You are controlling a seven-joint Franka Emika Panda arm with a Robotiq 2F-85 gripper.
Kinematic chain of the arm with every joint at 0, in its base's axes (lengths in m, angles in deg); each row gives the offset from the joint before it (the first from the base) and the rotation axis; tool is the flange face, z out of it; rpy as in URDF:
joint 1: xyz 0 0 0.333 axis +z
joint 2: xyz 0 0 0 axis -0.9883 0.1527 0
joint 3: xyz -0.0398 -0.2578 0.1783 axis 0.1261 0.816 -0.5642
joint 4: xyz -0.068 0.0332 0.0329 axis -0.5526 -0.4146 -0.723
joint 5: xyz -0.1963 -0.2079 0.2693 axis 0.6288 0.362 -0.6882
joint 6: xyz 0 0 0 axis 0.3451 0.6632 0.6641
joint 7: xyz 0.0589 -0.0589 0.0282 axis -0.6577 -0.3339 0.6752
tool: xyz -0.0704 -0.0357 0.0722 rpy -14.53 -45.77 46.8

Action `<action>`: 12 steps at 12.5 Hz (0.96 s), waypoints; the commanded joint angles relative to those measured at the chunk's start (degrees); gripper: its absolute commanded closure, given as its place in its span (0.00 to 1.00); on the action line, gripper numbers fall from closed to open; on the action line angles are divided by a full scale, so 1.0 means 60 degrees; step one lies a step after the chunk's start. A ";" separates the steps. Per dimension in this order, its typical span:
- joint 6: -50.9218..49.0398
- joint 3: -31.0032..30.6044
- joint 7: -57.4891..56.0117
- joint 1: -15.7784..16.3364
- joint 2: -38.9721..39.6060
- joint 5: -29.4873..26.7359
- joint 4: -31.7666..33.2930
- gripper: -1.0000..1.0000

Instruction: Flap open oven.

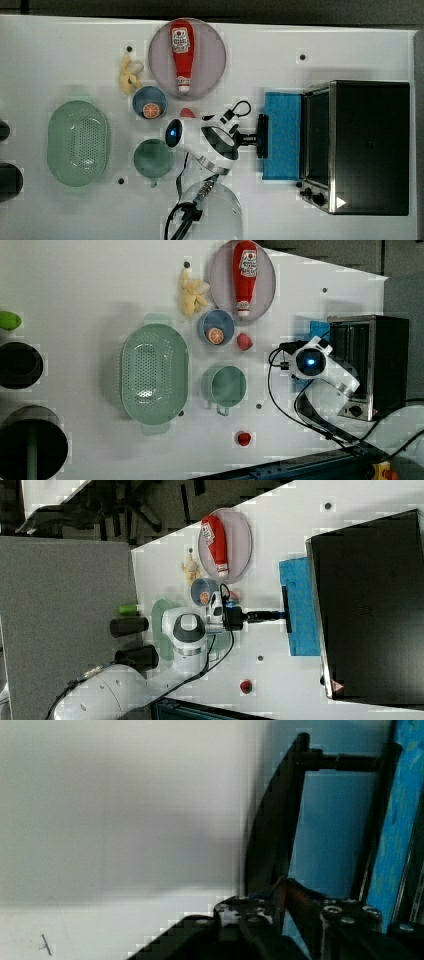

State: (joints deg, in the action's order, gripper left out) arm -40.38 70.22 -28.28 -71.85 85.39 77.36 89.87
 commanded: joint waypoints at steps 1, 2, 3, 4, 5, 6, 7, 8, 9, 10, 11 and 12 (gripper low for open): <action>0.0595 -0.0042 0.0568 -0.0228 -0.1094 -0.0724 -0.0155 0.82; 0.0606 -0.0042 0.0568 -0.0260 -0.1520 -0.1484 -0.0155 0.82; 0.0581 -0.0042 0.0568 -0.0276 -0.1966 -0.2439 -0.0153 0.82; 0.0526 -0.0044 0.0568 -0.0278 -0.2395 -0.3402 -0.0150 0.82; 0.0441 -0.0054 0.0567 -0.0277 -0.2798 -0.4240 -0.0152 0.82; 0.0301 -0.0065 0.0567 -0.0275 -0.3183 -0.4909 -0.0152 0.82; 0.0129 -0.0070 0.0567 -0.0273 -0.3559 -0.5457 -0.0152 0.82; -0.0111 -0.0069 0.0567 -0.0273 -0.3924 -0.5955 -0.0152 0.82; -0.0435 -0.0068 0.0568 -0.0273 -0.4305 -0.6487 -0.0155 0.82; -0.0818 -0.0061 0.0568 -0.0276 -0.4718 -0.7123 -0.0174 0.82; -0.1309 -0.0049 0.0568 -0.0279 -0.5160 -0.7830 -0.0207 0.82; -0.1886 -0.0037 0.0567 -0.0280 -0.5623 -0.8494 -0.0289 0.82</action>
State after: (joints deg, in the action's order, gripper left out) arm -51.20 69.55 -27.84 -73.60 53.75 25.58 89.08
